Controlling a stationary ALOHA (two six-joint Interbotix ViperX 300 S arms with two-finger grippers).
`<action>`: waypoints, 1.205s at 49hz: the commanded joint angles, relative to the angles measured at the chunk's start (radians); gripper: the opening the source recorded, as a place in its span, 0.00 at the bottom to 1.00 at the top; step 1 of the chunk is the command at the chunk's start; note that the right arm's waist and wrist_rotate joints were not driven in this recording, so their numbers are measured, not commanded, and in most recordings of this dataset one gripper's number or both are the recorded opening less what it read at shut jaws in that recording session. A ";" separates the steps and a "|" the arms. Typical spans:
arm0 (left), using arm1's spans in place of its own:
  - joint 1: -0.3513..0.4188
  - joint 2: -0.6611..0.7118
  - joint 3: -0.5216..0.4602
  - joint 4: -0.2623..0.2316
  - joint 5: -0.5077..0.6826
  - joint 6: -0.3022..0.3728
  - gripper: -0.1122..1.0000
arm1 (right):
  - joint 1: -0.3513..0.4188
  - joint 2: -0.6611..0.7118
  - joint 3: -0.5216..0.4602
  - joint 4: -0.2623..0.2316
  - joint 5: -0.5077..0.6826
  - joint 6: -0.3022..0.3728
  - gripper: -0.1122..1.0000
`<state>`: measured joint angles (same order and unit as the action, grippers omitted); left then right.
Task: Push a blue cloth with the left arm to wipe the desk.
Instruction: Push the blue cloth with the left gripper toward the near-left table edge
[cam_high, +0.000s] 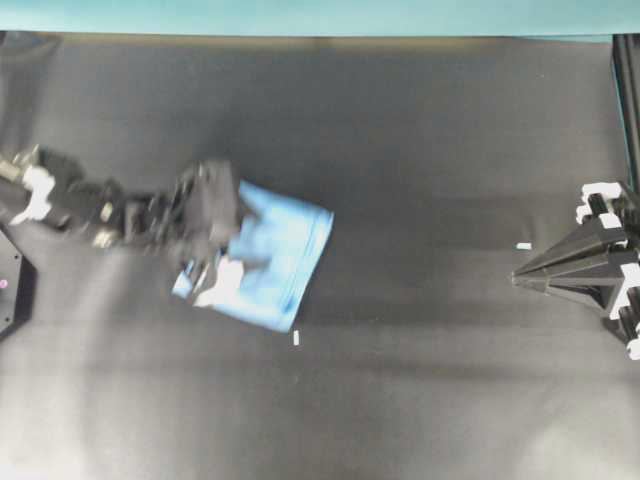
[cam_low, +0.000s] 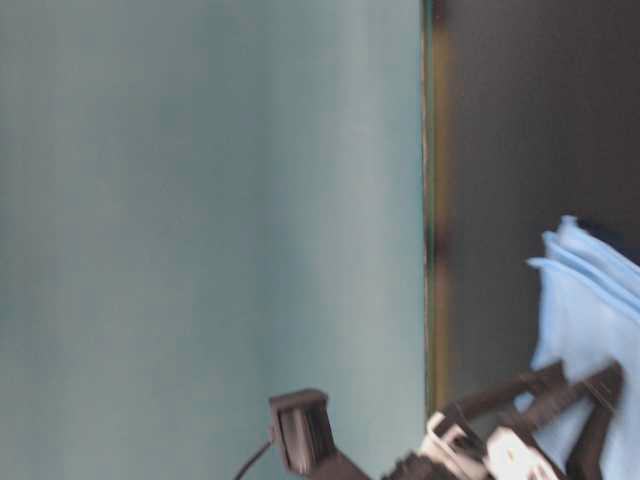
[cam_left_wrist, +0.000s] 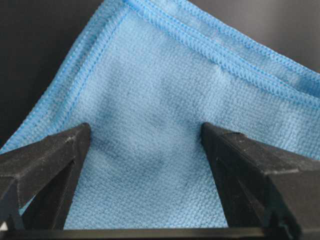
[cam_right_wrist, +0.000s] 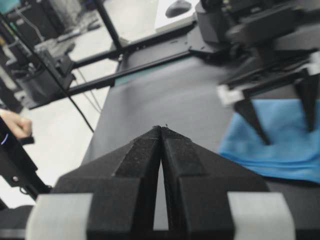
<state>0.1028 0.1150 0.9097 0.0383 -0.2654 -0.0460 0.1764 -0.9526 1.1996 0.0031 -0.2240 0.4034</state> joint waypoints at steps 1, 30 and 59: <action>-0.063 -0.032 0.014 0.003 0.002 -0.005 0.89 | 0.000 0.003 -0.006 0.000 -0.006 0.000 0.10; -0.430 -0.071 0.074 0.005 0.100 -0.057 0.89 | 0.002 0.002 -0.006 0.000 -0.015 0.002 0.10; -0.538 -0.087 0.058 0.005 0.101 -0.083 0.89 | 0.002 0.002 -0.006 0.000 -0.028 0.002 0.10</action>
<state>-0.4280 0.0430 0.9741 0.0399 -0.1657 -0.1289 0.1779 -0.9541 1.1996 0.0031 -0.2454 0.4034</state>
